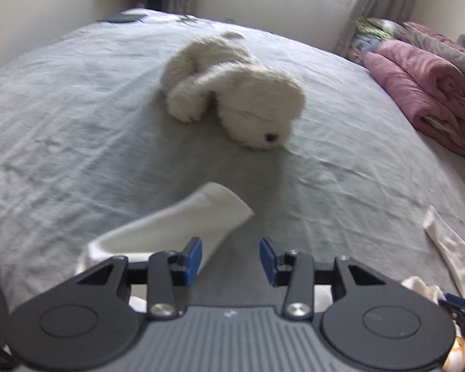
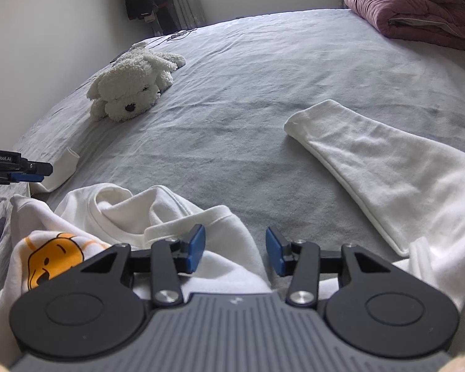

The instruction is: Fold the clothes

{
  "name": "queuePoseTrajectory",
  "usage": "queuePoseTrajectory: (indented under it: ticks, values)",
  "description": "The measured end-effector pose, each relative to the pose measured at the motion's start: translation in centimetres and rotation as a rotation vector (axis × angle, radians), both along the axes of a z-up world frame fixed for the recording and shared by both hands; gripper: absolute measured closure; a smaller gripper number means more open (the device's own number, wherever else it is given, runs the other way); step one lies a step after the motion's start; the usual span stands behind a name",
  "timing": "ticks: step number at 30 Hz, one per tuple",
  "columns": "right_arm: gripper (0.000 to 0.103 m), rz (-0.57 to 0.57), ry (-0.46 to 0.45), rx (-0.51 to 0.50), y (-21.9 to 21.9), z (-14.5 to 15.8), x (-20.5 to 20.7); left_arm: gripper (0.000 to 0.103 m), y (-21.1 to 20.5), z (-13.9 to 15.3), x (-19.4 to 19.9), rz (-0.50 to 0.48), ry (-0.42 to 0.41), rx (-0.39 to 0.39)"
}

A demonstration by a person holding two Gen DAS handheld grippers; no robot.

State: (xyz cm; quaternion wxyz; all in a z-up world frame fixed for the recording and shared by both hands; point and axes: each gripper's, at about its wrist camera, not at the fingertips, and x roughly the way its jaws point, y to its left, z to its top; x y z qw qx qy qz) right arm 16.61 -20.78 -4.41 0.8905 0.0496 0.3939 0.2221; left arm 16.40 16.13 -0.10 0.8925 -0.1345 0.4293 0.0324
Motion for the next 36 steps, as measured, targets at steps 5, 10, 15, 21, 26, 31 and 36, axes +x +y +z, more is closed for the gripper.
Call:
queuePoseTrajectory:
  ticks: [5, 10, 15, 21, 26, 31, 36]
  values:
    - [0.073, 0.026, 0.024, -0.007, 0.4, -0.3, -0.1, 0.062, -2.9, -2.8, 1.5, -0.178, 0.114, -0.072]
    - [0.09, 0.018, -0.005, -0.067, 1.4, -0.2, -0.3, 0.1, -4.2, -3.9, 1.2, -0.212, 0.101, -0.03]
    - [0.097, -0.037, -0.113, -0.065, 1.4, 0.7, -0.6, 0.1, -4.5, -1.7, -0.2, -0.158, -0.051, 0.087]
    - [0.099, -0.141, -0.339, -0.035, 1.4, 2.4, -0.9, 0.1, -4.4, 0.5, -0.7, -0.026, -0.262, 0.195]
    - [0.101, -0.183, -0.482, -0.09, 3.8, 1.6, 0.9, 0.1, -5.1, -0.1, 1.3, 0.057, -0.328, 0.29]
    - [0.101, -0.189, -0.488, -0.179, 5.5, -1.4, 2.6, 0.1, -5.3, -3.0, 3.9, 0.117, -0.318, 0.329]
    - [0.101, -0.196, -0.392, -0.183, 5.1, -2.0, 4.1, 0.1, -5.7, -6.8, 5.3, 0.123, -0.268, 0.363]
